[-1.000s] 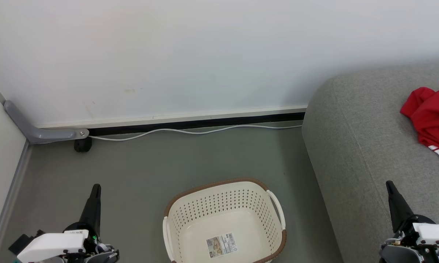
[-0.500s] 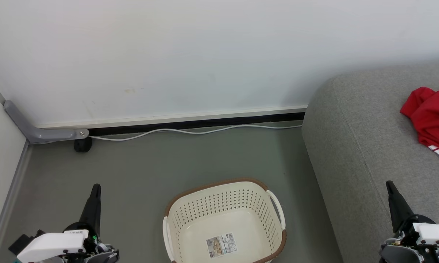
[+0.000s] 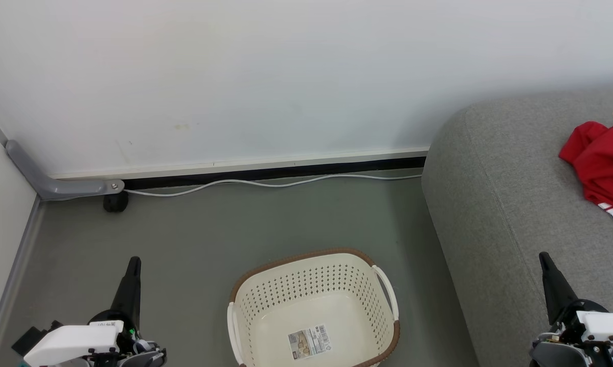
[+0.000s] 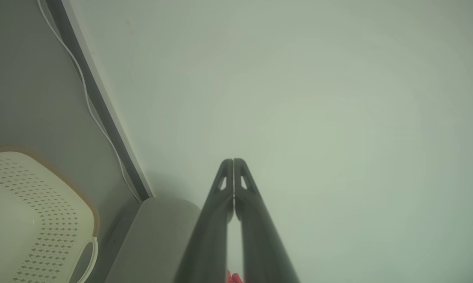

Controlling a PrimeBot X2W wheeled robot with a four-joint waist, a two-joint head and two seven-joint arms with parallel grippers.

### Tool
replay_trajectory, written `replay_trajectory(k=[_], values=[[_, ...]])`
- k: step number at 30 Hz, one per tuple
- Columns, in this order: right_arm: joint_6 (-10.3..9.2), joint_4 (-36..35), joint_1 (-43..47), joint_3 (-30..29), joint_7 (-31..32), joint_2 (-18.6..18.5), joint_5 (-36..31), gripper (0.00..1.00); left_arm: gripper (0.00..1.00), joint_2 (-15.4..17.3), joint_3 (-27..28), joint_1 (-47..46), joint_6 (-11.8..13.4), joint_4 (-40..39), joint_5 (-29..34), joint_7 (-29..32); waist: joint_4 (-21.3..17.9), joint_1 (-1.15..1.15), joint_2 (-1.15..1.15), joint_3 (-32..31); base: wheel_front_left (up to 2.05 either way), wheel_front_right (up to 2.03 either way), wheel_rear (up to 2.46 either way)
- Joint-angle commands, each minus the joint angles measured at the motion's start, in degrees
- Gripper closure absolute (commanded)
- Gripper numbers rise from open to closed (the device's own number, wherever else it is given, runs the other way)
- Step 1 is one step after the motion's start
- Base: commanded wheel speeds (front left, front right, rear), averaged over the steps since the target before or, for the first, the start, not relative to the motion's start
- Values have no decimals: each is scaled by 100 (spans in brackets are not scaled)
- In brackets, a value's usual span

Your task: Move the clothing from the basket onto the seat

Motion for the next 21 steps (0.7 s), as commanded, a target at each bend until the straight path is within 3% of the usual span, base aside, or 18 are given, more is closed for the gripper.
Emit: replay_trajectory(k=[1,21], values=[[9,-182,-209,96,46,-87,66,100,100,106,185,-331,-24,-165,-25,43,0,0,0,0,0,0,0],[9,-182,-209,96,45,-87,66,100,100,106,185,-331,-24,-165,-26,43,0,0,0,0,0,0,0]])
